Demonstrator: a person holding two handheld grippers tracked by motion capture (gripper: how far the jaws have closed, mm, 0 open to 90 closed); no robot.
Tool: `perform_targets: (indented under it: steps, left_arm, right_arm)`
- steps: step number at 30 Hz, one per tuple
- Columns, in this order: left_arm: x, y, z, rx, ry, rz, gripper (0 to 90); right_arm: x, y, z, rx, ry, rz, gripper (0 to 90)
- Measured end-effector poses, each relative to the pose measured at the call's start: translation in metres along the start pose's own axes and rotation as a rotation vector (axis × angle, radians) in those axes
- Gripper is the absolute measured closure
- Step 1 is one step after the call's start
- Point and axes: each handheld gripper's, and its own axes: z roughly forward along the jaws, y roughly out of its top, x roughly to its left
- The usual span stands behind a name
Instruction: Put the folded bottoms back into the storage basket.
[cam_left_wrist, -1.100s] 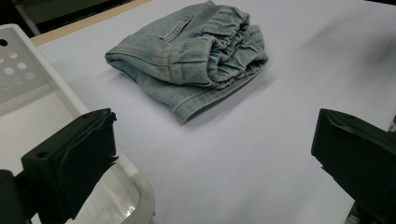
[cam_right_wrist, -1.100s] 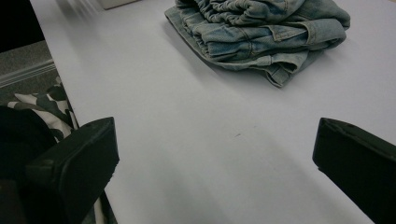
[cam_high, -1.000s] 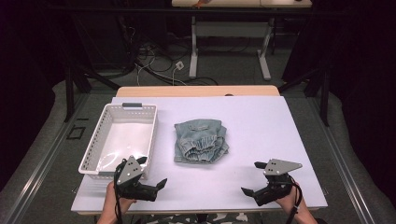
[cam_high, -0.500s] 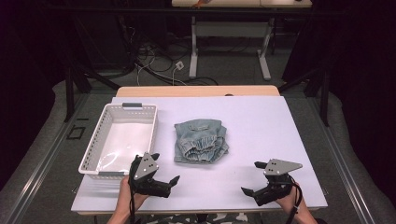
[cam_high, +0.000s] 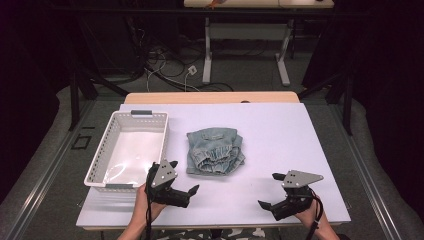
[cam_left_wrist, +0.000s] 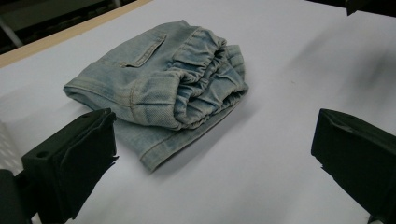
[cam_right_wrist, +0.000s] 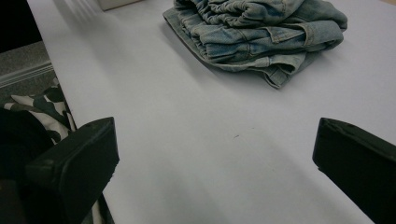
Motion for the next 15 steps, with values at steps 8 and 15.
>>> perform_targets:
  steps: [8, 15]
  left_arm:
    - [-0.001, 0.008, 0.008, 0.002, -0.002, 0.006, 0.0]
    - [0.003, 0.013, 0.015, 0.009, -0.007, -0.008, 0.0]
  right_arm:
    - [0.000, 0.000, 0.000, 0.002, 0.002, -0.004, 0.3]
    - [0.000, 0.000, 0.001, 0.005, 0.007, -0.003, 0.3]
